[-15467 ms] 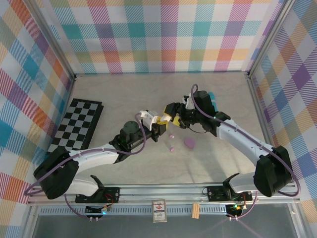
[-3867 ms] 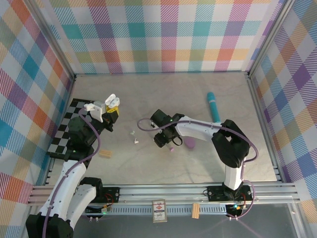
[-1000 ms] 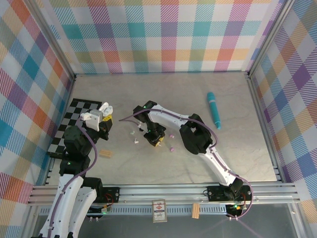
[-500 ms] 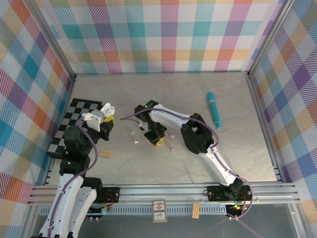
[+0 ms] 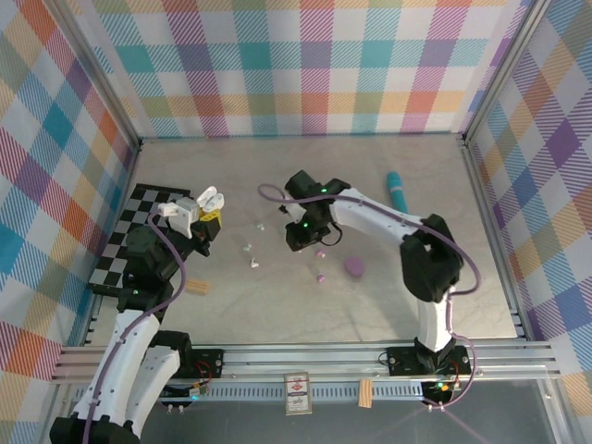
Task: Insert the wireless bluetooth earbuds into the charging case
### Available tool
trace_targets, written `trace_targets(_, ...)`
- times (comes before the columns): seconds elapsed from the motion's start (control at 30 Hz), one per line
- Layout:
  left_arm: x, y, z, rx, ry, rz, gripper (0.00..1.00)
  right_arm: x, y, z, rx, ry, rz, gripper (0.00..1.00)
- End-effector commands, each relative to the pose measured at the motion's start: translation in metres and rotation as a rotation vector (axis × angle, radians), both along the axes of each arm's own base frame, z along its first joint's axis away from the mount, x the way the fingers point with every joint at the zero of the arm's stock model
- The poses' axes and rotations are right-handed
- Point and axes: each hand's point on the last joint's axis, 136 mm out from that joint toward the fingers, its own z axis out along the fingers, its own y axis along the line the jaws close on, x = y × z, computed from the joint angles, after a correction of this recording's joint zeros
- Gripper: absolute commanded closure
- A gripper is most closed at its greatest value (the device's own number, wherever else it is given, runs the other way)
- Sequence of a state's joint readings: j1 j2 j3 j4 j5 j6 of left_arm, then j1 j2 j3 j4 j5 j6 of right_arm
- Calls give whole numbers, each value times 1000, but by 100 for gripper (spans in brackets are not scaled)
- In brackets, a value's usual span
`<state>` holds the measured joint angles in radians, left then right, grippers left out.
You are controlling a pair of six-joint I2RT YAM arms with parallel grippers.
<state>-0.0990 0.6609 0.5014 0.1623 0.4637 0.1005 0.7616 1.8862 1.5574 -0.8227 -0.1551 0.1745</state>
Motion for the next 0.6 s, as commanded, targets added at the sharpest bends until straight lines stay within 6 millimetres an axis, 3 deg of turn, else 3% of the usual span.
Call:
trace_targets(0.0,-3,-18,16,-53,-74,-69,100,18,18,49,222,-93,-61,77)
trace_targets(0.3,2,-55,6,-74,-64,-112,100,20,20,140,474,-235,-70,76)
trace_targets(0.57,5,-94,1,-87,-46,-177,100,18,29,193,653,-309,-46,76)
